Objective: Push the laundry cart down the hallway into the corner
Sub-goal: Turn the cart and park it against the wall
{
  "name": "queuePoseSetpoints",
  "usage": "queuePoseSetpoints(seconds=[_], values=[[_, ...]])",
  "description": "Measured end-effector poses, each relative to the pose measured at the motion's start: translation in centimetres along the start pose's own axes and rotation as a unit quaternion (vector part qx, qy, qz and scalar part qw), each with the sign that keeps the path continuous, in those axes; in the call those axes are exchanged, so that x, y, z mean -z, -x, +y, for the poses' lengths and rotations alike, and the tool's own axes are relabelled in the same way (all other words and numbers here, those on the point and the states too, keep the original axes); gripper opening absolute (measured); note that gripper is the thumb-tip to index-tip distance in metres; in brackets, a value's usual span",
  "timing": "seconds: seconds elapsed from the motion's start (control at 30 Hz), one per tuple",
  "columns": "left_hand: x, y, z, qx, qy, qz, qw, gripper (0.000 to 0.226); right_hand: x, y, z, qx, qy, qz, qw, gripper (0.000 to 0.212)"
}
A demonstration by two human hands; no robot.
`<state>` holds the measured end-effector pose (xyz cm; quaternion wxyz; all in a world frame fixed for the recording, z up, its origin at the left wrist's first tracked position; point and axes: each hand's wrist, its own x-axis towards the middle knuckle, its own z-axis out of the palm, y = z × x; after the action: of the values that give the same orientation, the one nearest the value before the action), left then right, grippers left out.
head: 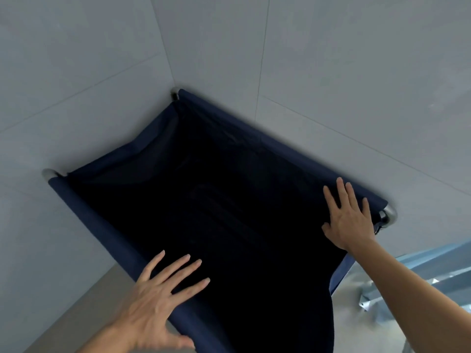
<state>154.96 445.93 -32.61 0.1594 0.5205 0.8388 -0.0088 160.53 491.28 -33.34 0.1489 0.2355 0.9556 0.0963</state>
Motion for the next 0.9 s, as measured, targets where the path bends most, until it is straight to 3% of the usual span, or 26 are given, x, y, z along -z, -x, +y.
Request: queuePoseSetpoints(seconds=[0.67, 0.9], values=[[2.2, 0.5, 1.7, 0.033, -0.075, -0.014, 0.997, 0.102, 0.6, 0.5, 0.6, 0.018, -0.032, -0.005, 0.999, 0.102], [1.1, 1.1, 1.2, 0.070, -0.021, -0.061, 0.995, 0.099, 2.6, 0.8, 1.4, 0.057, -0.022, -0.007, 0.998, 0.100]])
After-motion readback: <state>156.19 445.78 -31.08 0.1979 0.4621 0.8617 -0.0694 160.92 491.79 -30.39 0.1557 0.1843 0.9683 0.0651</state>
